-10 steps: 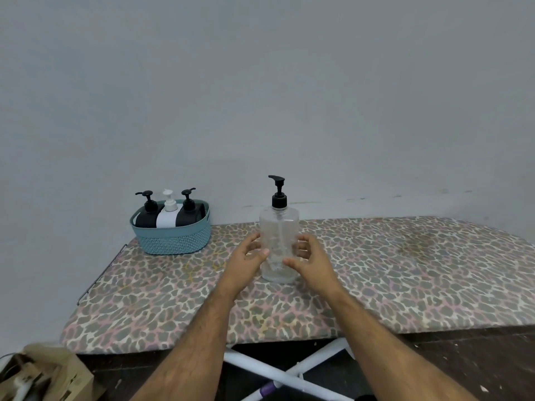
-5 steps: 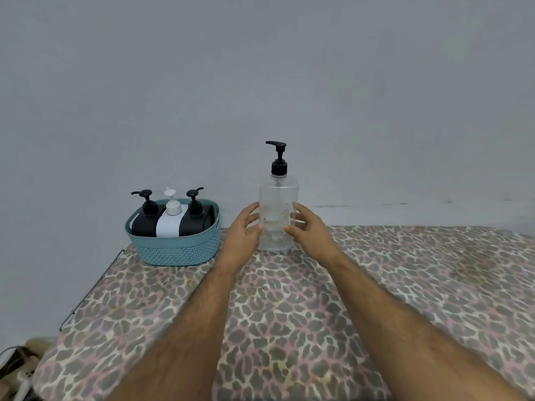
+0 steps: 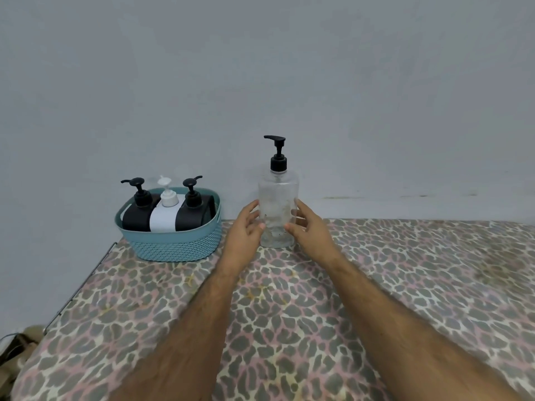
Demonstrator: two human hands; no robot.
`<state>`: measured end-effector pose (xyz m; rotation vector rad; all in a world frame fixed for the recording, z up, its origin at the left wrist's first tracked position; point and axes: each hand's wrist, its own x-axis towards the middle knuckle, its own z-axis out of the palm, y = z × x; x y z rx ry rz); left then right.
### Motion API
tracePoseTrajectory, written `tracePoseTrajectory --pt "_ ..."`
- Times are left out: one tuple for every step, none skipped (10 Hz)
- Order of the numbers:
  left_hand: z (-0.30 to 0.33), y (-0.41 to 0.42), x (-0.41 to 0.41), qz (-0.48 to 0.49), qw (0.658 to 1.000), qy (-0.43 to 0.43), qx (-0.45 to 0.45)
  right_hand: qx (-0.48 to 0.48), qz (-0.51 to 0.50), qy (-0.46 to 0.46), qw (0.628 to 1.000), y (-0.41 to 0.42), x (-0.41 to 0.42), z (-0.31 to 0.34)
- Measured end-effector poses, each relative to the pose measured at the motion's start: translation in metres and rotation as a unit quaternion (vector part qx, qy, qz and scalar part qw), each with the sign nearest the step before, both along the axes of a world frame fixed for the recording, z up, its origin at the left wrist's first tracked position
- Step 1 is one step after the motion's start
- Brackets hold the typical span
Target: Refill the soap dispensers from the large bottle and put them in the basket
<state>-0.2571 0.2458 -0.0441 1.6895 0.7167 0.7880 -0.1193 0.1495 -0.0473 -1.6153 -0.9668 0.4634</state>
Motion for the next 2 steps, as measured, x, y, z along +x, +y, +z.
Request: tracePoseTrajectory --pt "0.002 -0.010 -0.004 -0.005 1.000 0.013 0.009 -0.021 0.007 -0.009 1.000 -0.005 -0.005 0.006" --pt "0.005 -0.024 -0.009 0.014 0.999 0.010 0.028 -0.063 -0.015 -0.029 0.997 -0.012 -0.007 0.015"
